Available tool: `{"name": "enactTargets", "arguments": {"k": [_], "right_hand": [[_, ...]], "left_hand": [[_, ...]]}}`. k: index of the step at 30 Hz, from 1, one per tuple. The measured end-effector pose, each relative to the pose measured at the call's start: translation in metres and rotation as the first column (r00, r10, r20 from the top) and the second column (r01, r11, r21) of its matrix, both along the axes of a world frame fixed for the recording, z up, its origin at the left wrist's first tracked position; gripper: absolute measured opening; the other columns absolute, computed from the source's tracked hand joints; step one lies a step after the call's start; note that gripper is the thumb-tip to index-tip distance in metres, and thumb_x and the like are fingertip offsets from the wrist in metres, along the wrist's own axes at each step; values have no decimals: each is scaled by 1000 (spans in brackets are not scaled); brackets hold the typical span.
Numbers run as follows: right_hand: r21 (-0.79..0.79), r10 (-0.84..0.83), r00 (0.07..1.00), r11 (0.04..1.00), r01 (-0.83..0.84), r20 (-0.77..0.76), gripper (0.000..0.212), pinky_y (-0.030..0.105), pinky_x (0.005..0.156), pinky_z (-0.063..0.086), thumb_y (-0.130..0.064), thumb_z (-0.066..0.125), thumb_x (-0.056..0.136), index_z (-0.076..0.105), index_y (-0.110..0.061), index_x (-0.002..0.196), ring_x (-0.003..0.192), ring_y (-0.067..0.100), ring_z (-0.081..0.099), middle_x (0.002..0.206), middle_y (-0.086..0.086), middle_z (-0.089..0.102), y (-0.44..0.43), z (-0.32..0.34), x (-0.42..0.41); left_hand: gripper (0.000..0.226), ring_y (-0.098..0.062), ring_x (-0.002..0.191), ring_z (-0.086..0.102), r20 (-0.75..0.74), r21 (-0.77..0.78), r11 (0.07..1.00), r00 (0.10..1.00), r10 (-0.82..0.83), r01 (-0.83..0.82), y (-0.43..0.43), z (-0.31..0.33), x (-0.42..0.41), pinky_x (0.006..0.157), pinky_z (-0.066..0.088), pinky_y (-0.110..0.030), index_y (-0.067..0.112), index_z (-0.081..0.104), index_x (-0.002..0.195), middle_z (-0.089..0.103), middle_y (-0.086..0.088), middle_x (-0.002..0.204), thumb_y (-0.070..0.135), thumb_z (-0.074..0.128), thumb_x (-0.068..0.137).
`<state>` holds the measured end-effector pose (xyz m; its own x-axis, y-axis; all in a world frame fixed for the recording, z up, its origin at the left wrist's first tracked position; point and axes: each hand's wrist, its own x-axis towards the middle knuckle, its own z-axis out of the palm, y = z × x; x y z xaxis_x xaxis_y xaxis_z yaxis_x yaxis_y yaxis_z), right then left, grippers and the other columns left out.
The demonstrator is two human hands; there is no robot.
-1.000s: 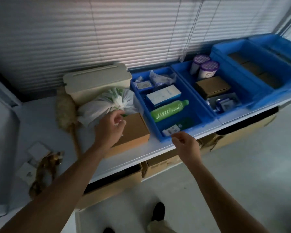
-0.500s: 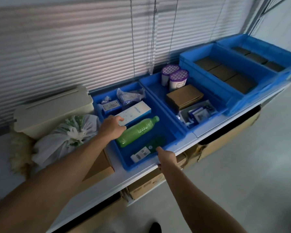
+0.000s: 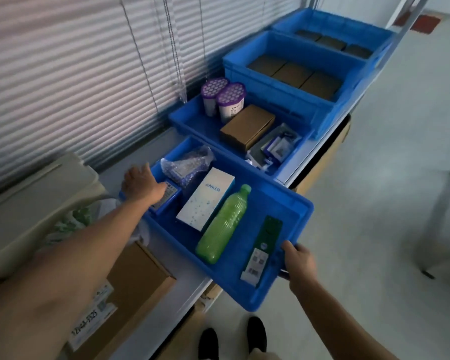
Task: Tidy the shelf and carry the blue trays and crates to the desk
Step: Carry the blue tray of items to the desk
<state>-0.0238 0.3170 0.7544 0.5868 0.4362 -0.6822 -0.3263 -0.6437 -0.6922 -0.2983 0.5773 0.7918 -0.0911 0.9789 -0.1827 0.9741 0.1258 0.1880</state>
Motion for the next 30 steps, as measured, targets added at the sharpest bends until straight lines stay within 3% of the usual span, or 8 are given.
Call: {"name": "enactTargets", "arguments": {"k": [5,9,13,15,19,22,26,30], "right_hand": [[-37,-56,988,997,62,141,17,47,65,60,-20,52,92,60,-4,92,72,30,66,83,14,65,-35,4,5],[-87,-72,964,991,97,257,20,39,63,49,-22,51,94,57,-4,96,71,28,61,84,13,63,-50,6,12],[-93,-105,940,986,142,325,19,47,76,56,-25,50,95,55,-7,98,82,32,64,90,13,63,-58,7,14],[-106,-126,924,979,175,360,18,46,72,56,-25,48,94,54,-9,96,77,29,65,88,11,63,-65,9,16],[-114,-135,898,973,200,419,15,37,67,49,-24,47,96,53,-10,98,70,23,60,83,7,61,-87,12,27],[-103,-144,889,973,207,434,13,35,61,49,-24,47,97,53,-12,100,69,20,60,80,4,60,-107,18,38],[-117,-151,867,966,232,475,13,27,52,40,-21,46,98,52,-11,102,64,15,55,85,7,60,-133,31,56],[-148,-168,838,948,282,519,18,39,65,53,-25,46,96,55,-11,101,75,27,62,91,11,64,-160,39,89]], "left_hand": [[72,-38,126,51,176,-112,991,983,-47,68,9,-13,7,102,45,-49,20,37,147,49,-14,145,48,58,85],[44,-37,97,65,305,-155,986,952,-7,57,10,-16,12,85,53,-42,12,64,114,69,-18,111,40,59,80],[25,-36,88,64,394,-155,987,919,29,35,-1,-14,20,77,50,-39,5,66,94,68,-20,105,29,60,88],[21,-33,79,60,437,-137,990,899,43,19,-10,-14,23,69,44,-36,6,64,81,68,-24,99,24,60,89],[19,-37,79,61,475,-114,993,879,38,19,-33,-15,27,66,39,-34,2,69,88,65,-25,88,15,56,89],[15,-29,68,55,555,-116,993,829,69,-4,-52,-10,38,65,40,-34,11,70,95,60,-17,77,12,57,89],[25,-29,78,57,587,-77,995,810,-1,57,-72,4,68,71,42,-34,6,71,109,64,-16,88,10,57,89],[24,-25,66,52,614,-75,993,789,-30,96,-92,15,114,65,40,-33,2,69,108,63,-16,86,11,56,89]]}}
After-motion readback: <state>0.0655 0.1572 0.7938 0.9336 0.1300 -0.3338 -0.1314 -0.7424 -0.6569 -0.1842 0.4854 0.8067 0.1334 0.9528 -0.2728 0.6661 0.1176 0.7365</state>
